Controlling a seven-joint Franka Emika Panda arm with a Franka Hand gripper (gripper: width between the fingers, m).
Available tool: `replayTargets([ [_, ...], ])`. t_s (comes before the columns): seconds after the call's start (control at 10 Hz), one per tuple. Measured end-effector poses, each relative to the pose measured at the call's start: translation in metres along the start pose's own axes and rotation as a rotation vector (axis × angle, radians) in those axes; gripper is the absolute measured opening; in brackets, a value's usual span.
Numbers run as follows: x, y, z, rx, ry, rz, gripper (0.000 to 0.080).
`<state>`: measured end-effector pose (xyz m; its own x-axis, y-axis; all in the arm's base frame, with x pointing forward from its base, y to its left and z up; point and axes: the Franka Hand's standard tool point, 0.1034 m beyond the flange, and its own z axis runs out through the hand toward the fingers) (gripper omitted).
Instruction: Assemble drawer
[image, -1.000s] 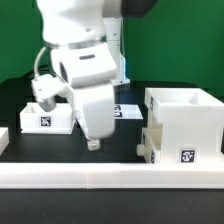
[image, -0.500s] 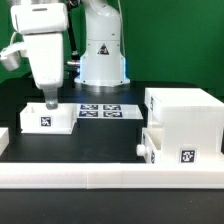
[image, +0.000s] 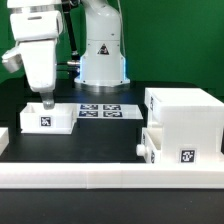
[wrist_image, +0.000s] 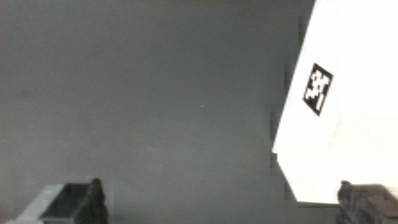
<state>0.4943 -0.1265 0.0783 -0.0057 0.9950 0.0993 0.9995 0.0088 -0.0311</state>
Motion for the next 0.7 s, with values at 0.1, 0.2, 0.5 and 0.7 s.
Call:
replayTargets([
  [0.1, -0.001, -0.001, 0.000, 0.000, 0.000, 0.087, 0.0649],
  [0.2, -0.006, -0.004, 0.002, -0.037, -0.010, 0.228, 0.0649],
  [0.5, -0.005, -0.024, 0.001, -0.077, -0.013, 0.565, 0.0649],
  [0.7, -0.003, -0.024, -0.001, -0.083, -0.008, 0.722, 0.0649],
])
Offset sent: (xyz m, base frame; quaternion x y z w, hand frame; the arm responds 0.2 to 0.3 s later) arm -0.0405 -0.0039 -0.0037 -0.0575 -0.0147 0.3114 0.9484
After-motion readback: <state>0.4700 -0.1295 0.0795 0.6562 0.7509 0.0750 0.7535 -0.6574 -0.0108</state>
